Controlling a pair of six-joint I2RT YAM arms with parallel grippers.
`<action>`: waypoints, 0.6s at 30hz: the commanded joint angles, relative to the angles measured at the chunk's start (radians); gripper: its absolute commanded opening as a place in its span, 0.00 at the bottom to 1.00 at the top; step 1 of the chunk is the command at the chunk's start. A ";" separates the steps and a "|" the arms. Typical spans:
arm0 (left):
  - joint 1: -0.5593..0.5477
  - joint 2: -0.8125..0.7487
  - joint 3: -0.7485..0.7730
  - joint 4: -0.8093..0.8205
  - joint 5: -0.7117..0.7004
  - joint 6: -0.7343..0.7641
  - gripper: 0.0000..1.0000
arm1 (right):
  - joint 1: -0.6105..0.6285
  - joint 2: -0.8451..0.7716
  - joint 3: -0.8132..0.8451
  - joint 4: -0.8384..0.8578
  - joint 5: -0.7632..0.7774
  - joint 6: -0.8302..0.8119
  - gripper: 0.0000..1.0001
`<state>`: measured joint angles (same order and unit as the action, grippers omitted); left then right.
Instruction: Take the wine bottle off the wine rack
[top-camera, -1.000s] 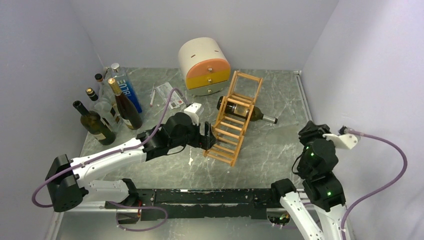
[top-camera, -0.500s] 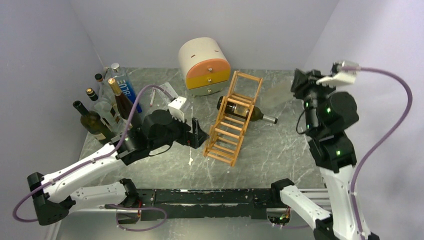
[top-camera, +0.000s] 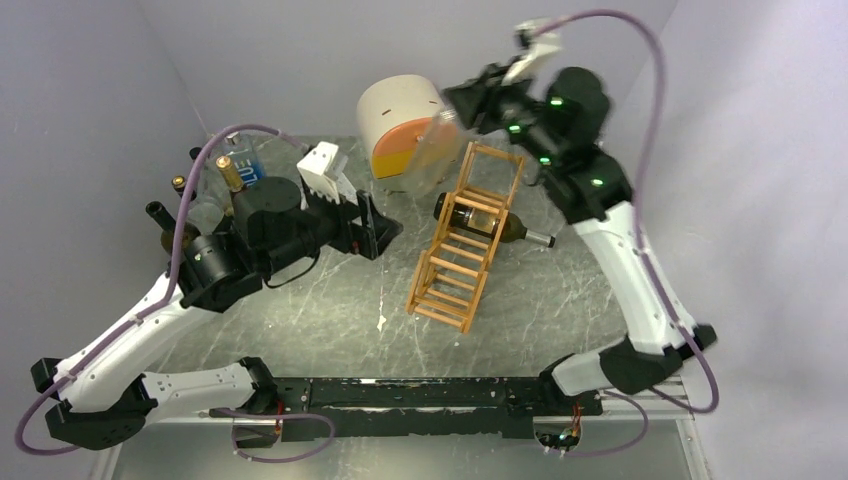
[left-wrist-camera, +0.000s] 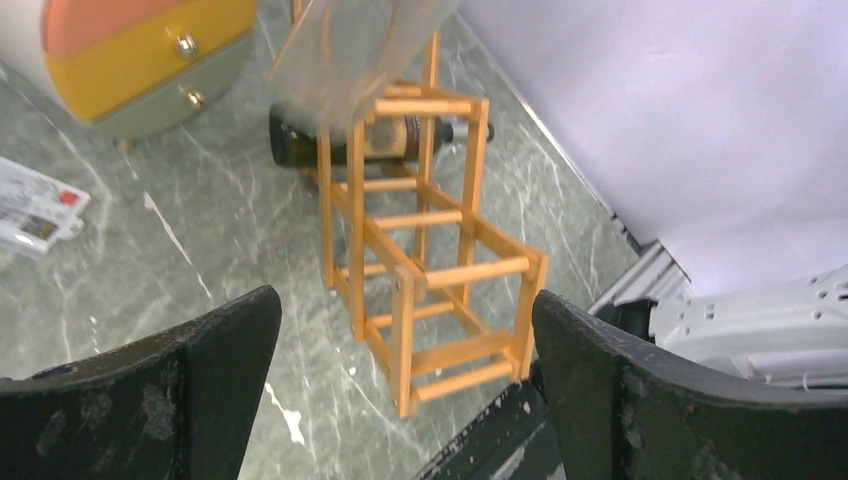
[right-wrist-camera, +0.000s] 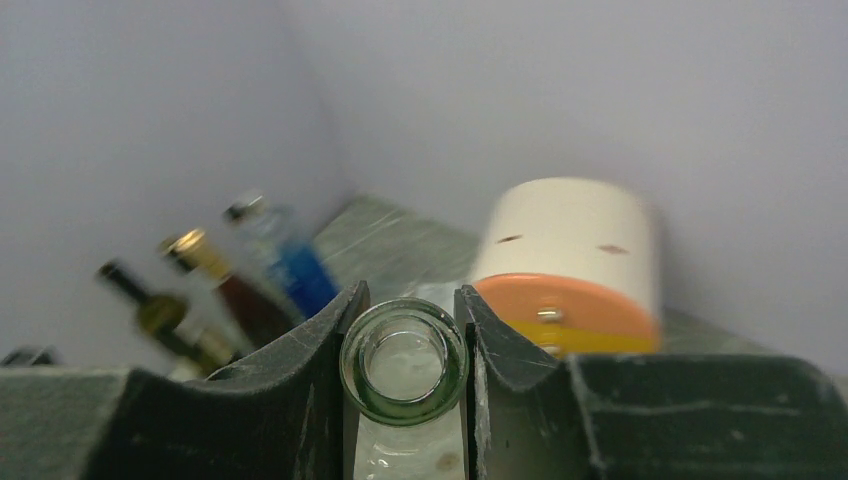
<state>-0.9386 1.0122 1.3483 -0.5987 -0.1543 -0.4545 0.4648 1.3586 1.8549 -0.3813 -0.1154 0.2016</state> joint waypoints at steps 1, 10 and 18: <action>0.038 0.058 0.109 -0.041 -0.013 0.097 0.99 | 0.201 0.100 0.108 0.033 -0.034 0.013 0.00; 0.044 0.077 0.138 -0.116 -0.287 0.246 0.99 | 0.406 0.271 0.170 0.023 0.014 0.014 0.00; 0.078 0.041 0.052 -0.083 -0.355 0.248 0.99 | 0.449 0.297 0.152 0.040 -0.010 0.009 0.00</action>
<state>-0.8921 1.0569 1.4059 -0.6872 -0.4461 -0.2241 0.8982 1.6726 1.9747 -0.4301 -0.1104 0.2054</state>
